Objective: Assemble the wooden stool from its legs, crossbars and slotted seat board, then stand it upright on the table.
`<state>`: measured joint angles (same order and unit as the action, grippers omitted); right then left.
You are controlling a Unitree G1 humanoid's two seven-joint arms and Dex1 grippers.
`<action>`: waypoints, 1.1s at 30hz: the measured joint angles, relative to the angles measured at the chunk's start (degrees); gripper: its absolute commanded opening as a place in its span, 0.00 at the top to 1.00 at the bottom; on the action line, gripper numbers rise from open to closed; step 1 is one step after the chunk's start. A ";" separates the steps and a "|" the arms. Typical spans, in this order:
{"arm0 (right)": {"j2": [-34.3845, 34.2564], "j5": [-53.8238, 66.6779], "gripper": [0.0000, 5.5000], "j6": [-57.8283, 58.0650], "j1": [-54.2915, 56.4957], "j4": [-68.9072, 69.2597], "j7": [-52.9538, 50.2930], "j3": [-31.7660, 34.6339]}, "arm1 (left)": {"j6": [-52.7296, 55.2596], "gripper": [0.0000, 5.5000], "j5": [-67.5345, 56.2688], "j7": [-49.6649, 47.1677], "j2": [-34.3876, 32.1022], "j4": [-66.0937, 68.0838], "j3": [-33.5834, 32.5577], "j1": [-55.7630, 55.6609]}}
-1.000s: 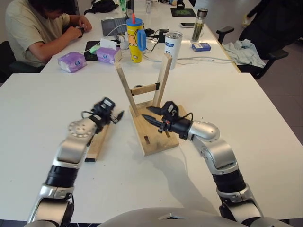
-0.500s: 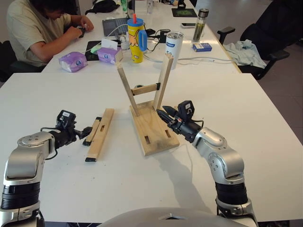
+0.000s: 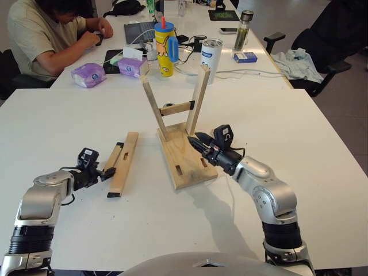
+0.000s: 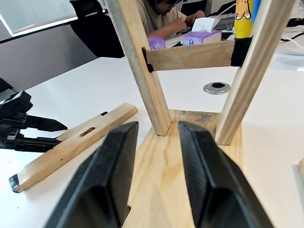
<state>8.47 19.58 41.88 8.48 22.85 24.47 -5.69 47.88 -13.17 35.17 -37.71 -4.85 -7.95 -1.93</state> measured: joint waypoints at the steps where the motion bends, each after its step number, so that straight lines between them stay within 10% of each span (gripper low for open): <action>1: 0.13 0.00 0.71 0.00 0.00 -0.05 -0.01 -0.24 | -0.62 0.34 0.00 -0.01 0.00 0.49 0.05 -0.07; 16: -0.02 -0.48 0.71 -1.09 0.45 -0.91 -2.49 -0.04 | -8.24 0.76 0.18 -0.14 0.36 4.76 1.75 0.20; 33: -10.10 33.04 0.34 11.36 0.01 -2.71 -8.04 18.13 | -28.73 0.76 -5.35 6.21 3.30 -17.13 1.55 9.88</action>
<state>-1.63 52.62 53.25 8.49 20.14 16.43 12.44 19.15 -18.52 41.38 -34.41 -21.98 -6.40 7.95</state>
